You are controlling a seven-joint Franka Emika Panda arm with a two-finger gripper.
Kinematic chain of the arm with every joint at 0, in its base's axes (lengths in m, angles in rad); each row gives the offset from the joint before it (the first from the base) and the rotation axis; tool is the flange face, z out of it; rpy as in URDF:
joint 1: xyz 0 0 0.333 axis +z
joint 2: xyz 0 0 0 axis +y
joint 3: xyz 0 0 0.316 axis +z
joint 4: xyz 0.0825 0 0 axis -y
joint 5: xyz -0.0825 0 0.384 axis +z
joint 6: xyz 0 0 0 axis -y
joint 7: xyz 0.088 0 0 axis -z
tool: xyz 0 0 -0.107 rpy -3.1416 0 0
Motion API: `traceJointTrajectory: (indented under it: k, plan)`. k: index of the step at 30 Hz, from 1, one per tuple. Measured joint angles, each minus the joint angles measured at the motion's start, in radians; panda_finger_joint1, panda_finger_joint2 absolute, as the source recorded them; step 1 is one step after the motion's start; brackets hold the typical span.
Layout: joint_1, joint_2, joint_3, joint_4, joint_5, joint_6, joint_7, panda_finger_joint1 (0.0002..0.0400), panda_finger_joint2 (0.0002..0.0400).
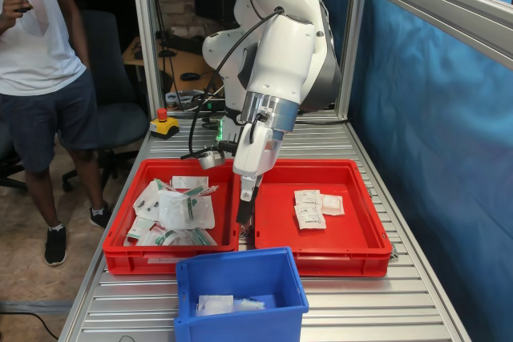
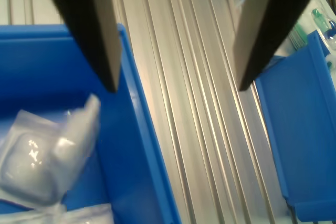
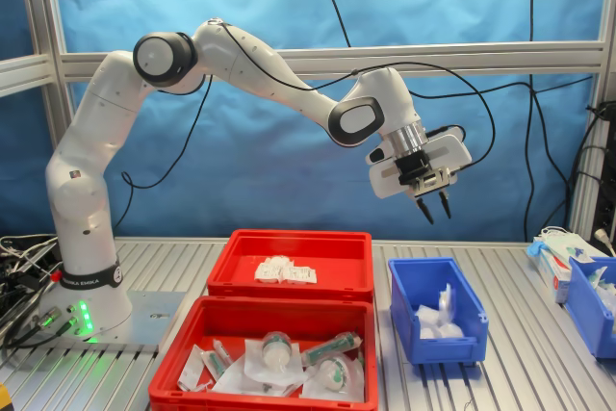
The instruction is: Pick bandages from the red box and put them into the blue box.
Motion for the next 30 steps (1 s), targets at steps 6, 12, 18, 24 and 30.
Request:
traceJointTrajectory:
  k: [6, 12, 18, 24, 30]
  plan:
    - [0.000, 0.000, 0.000, 0.000, 0.000, 0.000, 0.000, 0.0227, 0.0227]
    - [0.000, 0.000, 0.000, 0.000, 0.000, 0.000, 0.000, 0.0277, 0.0277]
    - [0.000, 0.000, 0.000, 0.000, 0.000, 0.000, 0.000, 0.0327, 0.0327]
    - [0.000, 0.000, 0.000, 0.000, 0.000, 0.000, 0.000, 0.0396, 0.0396]
    - [0.000, 0.000, 0.000, 0.000, 0.000, 0.000, 0.000, 0.0396, 0.0396]
